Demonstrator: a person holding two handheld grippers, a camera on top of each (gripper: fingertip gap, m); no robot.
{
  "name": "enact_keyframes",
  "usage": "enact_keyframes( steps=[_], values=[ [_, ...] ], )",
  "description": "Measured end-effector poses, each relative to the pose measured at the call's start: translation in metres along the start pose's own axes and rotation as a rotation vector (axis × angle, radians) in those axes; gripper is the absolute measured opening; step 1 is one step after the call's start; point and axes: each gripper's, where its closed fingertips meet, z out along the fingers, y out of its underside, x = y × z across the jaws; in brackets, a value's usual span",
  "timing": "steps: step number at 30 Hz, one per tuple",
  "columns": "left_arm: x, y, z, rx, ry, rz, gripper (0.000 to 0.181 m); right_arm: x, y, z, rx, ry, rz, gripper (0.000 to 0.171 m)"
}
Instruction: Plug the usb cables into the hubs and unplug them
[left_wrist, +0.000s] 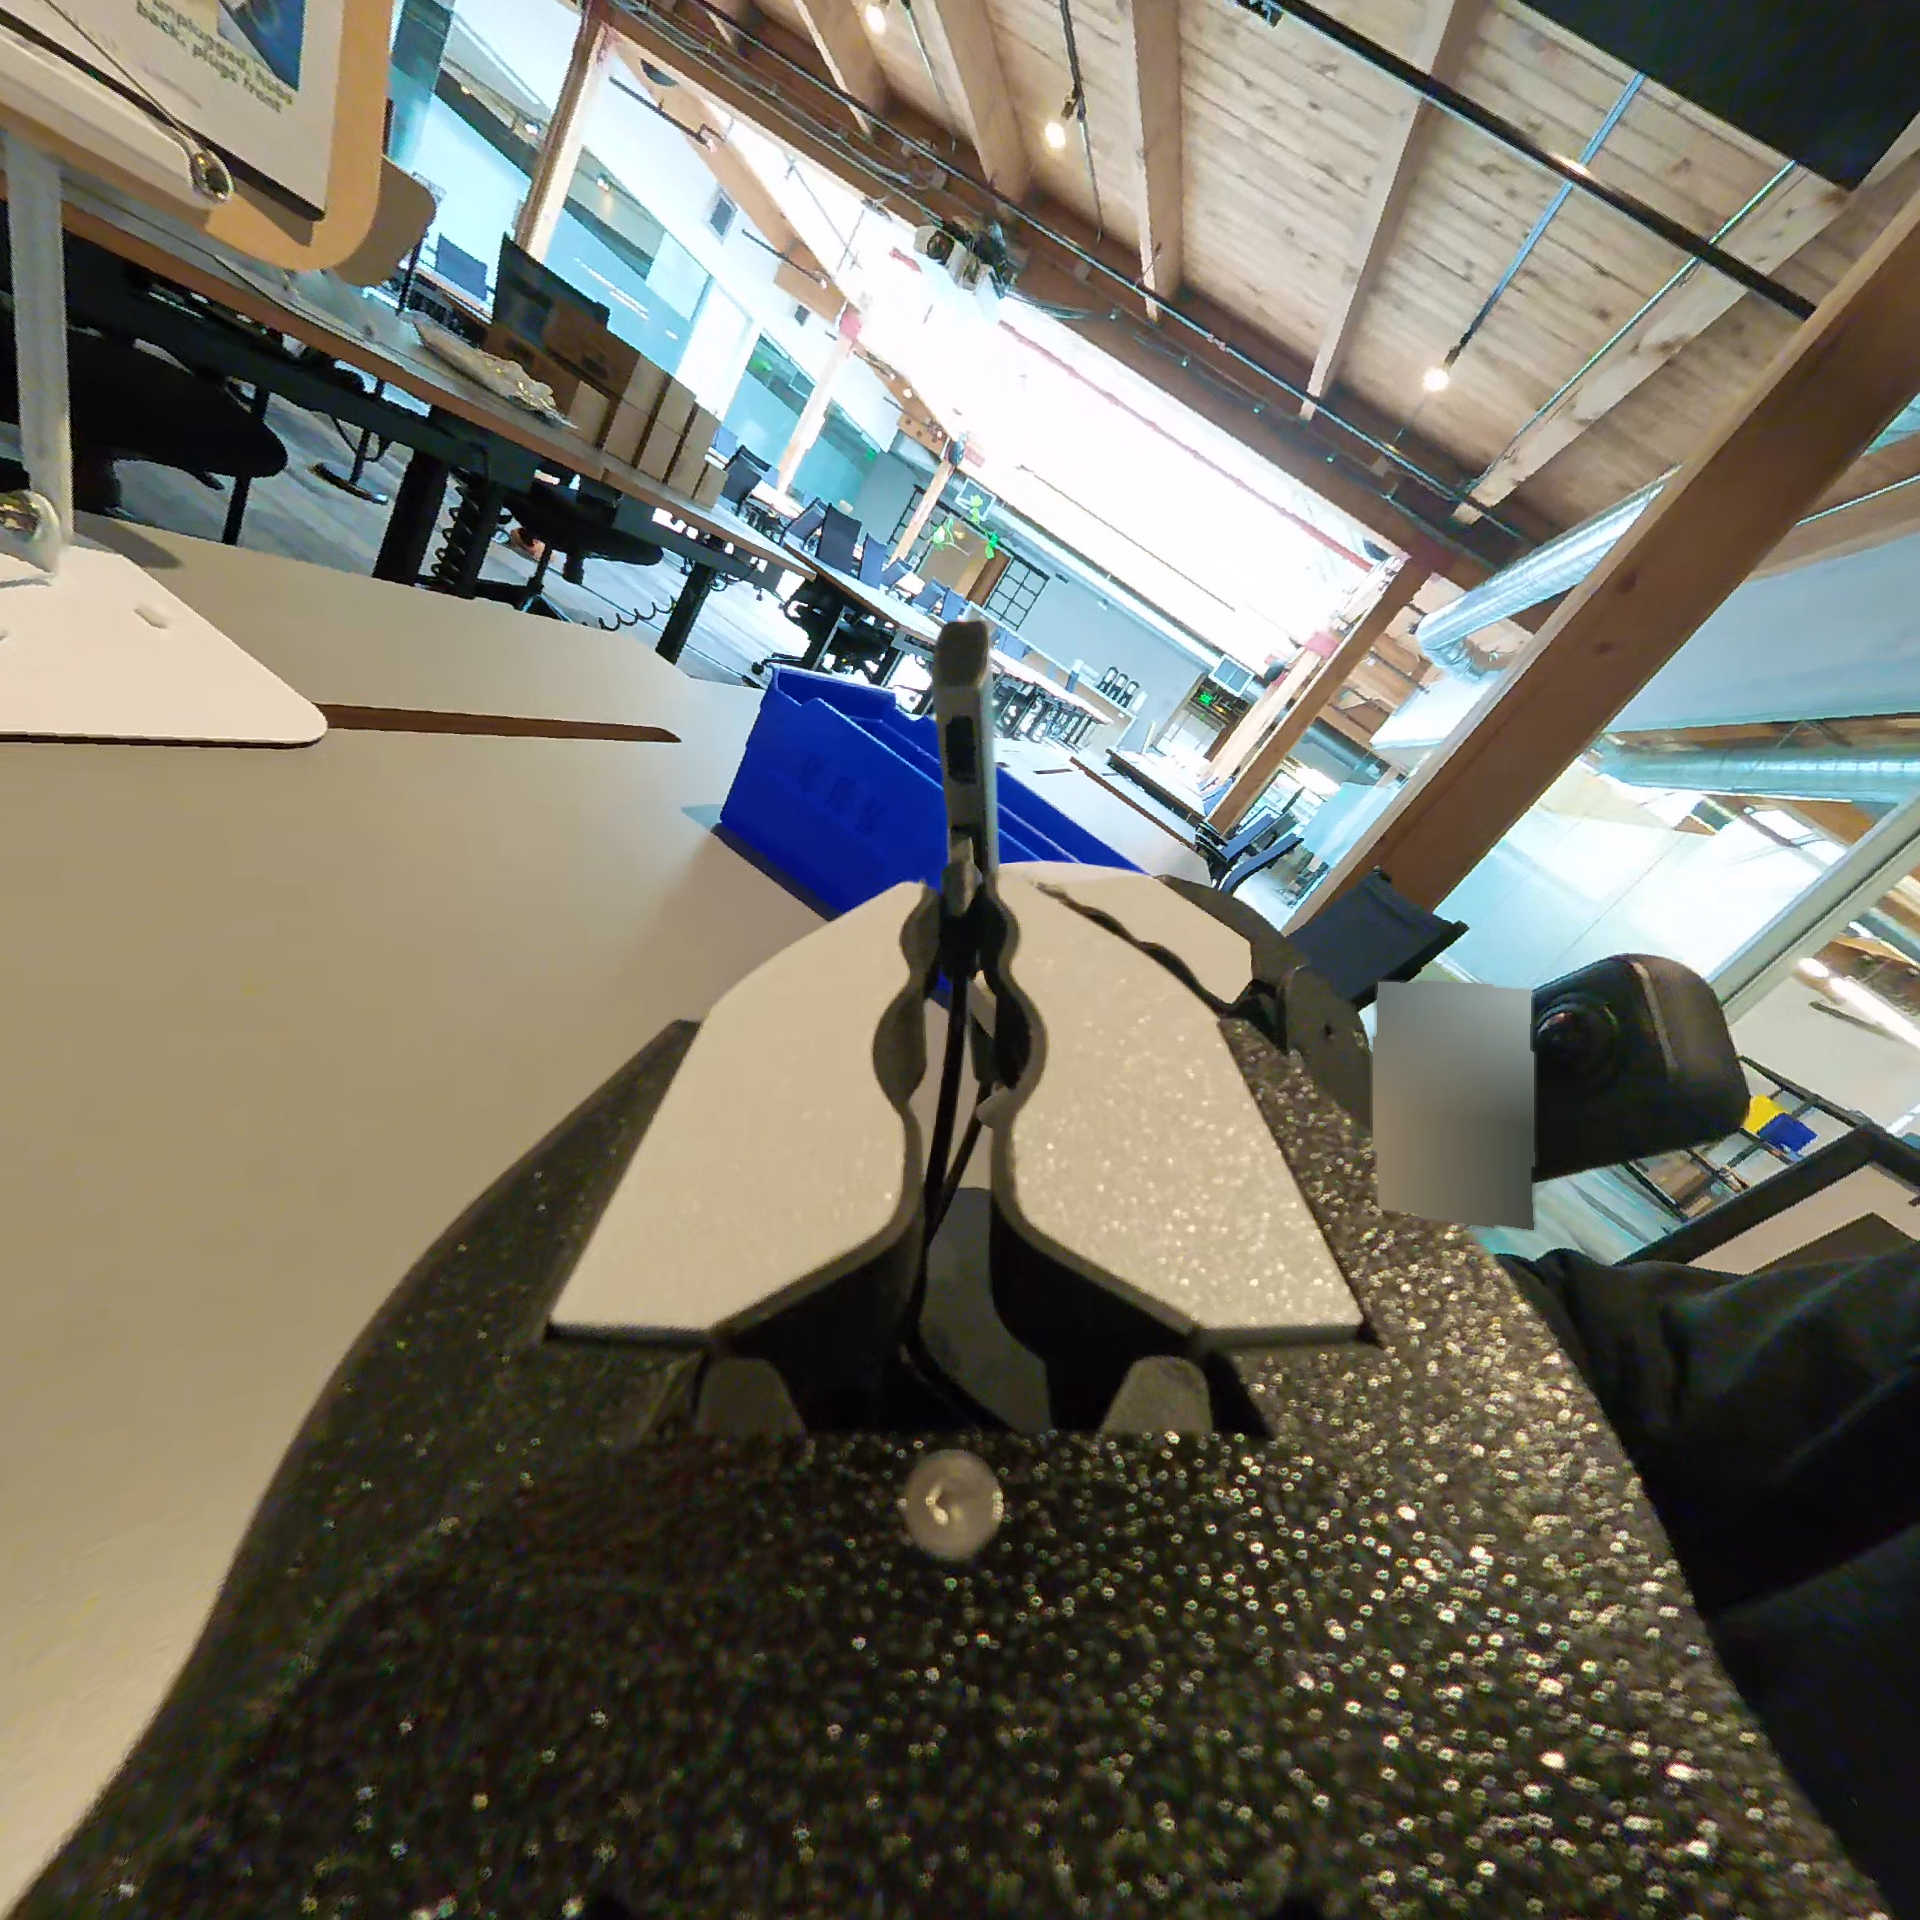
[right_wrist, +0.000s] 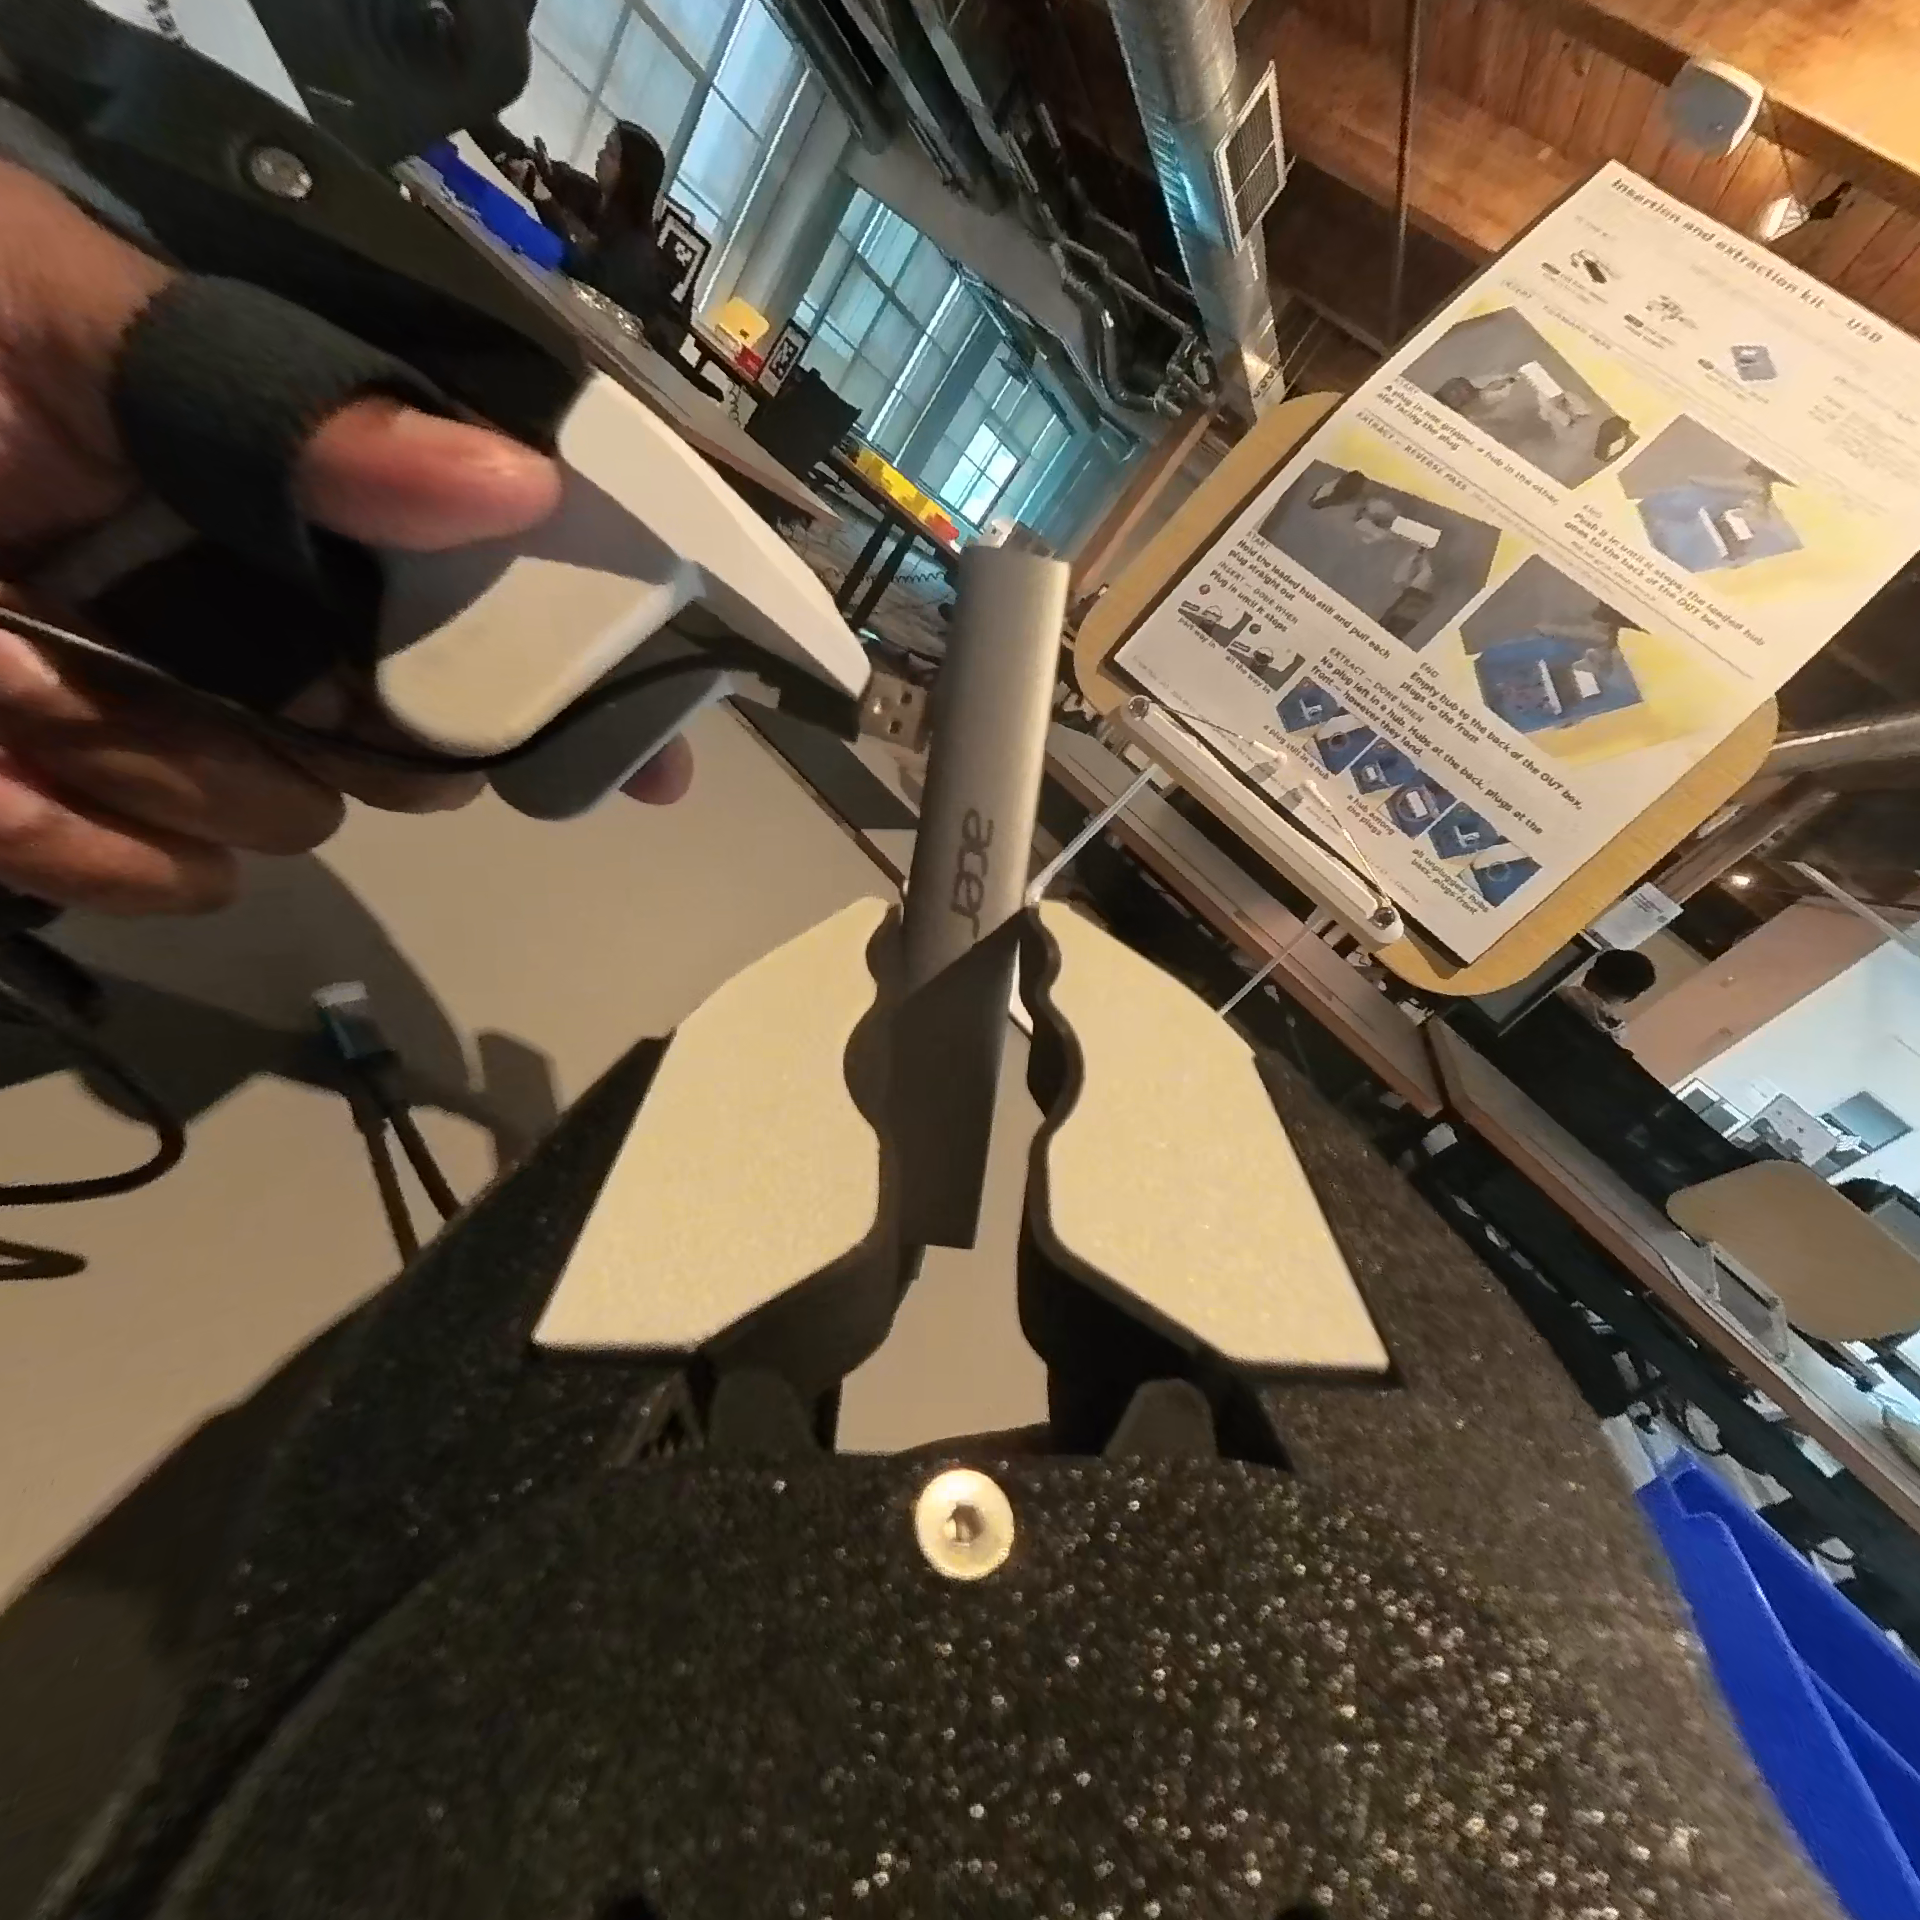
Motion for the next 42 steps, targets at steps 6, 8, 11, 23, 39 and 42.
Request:
enact_keyframes(
  steps=[6, 8, 11, 23, 39, 42],
  values=[
    [-0.002, 0.002, 0.000, -0.011, -0.017, 0.011, 0.007, -0.001, 0.004, 0.002, -0.025, 0.005, -0.012, 0.022],
    [-0.003, 0.003, 0.001, -0.014, -0.024, 0.010, 0.007, -0.001, 0.006, 0.002, -0.037, 0.005, -0.011, 0.022],
    [-0.005, 0.003, 0.001, -0.017, -0.032, 0.007, 0.007, -0.002, 0.008, 0.003, -0.048, 0.002, 0.007, 0.022],
    [-0.007, 0.004, 0.000, -0.020, -0.035, 0.004, 0.007, -0.006, 0.009, 0.004, -0.045, -0.032, 0.037, 0.022],
    [-0.009, 0.006, 0.001, -0.019, -0.034, 0.006, 0.007, -0.013, 0.013, 0.005, -0.066, -0.082, 0.073, 0.022],
    [-0.010, 0.007, 0.001, -0.011, -0.041, 0.003, 0.007, -0.014, 0.013, 0.006, -0.076, -0.076, 0.065, 0.022]
  ],
)
